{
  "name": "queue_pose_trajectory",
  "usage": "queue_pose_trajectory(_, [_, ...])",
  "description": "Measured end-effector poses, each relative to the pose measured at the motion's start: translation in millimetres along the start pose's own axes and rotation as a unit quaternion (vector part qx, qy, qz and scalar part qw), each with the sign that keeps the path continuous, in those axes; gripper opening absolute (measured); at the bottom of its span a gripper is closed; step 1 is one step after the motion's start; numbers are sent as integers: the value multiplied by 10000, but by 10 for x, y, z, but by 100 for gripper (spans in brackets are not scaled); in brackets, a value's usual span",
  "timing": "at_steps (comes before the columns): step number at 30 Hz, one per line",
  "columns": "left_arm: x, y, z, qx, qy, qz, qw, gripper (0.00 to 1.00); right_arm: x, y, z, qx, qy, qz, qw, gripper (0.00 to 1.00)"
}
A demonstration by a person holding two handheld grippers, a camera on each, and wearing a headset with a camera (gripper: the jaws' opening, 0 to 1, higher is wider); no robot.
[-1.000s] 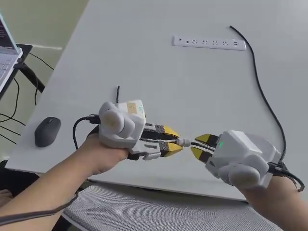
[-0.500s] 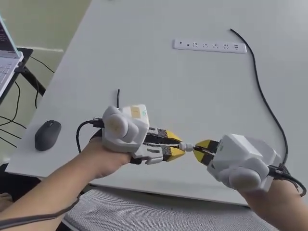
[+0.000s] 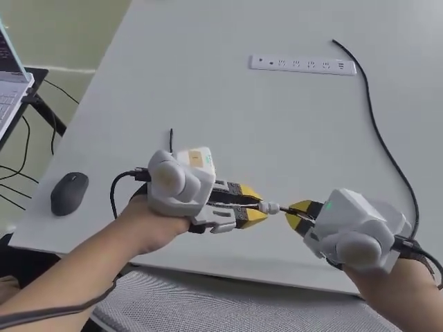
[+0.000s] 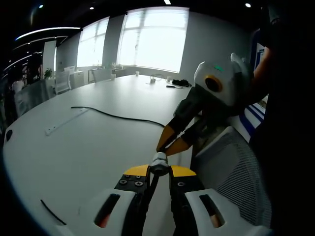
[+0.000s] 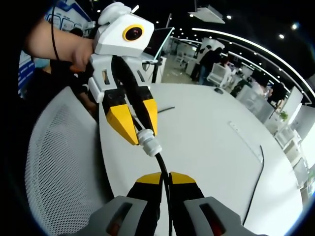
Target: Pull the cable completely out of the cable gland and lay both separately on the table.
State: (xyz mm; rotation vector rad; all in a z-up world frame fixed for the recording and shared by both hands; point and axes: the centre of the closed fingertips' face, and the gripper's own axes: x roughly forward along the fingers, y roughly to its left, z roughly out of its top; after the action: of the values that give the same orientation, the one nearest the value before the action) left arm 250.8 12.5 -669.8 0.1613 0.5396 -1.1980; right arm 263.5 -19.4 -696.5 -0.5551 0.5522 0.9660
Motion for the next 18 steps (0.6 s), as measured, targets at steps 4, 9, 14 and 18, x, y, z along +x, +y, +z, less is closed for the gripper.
queue_pose_trajectory(4, [2,8,12,4,-20,13,10000,15,-5,-92,-96,397,34,-94,9992,0])
queue_pose_trajectory(9, [2,11,19,4,-21,26,10000,15,9,-194,-258,748,121,-213,9969,0])
queue_pose_trajectory(14, [-9,6,34,-6,-44,30,10000,15,0,-300,-461,1295,243,-340,9907,0])
queue_pose_trajectory(18, [-26,-2,53,24,-85,39,10000,15,-6,-340,-598,1829,313,-432,9817,0])
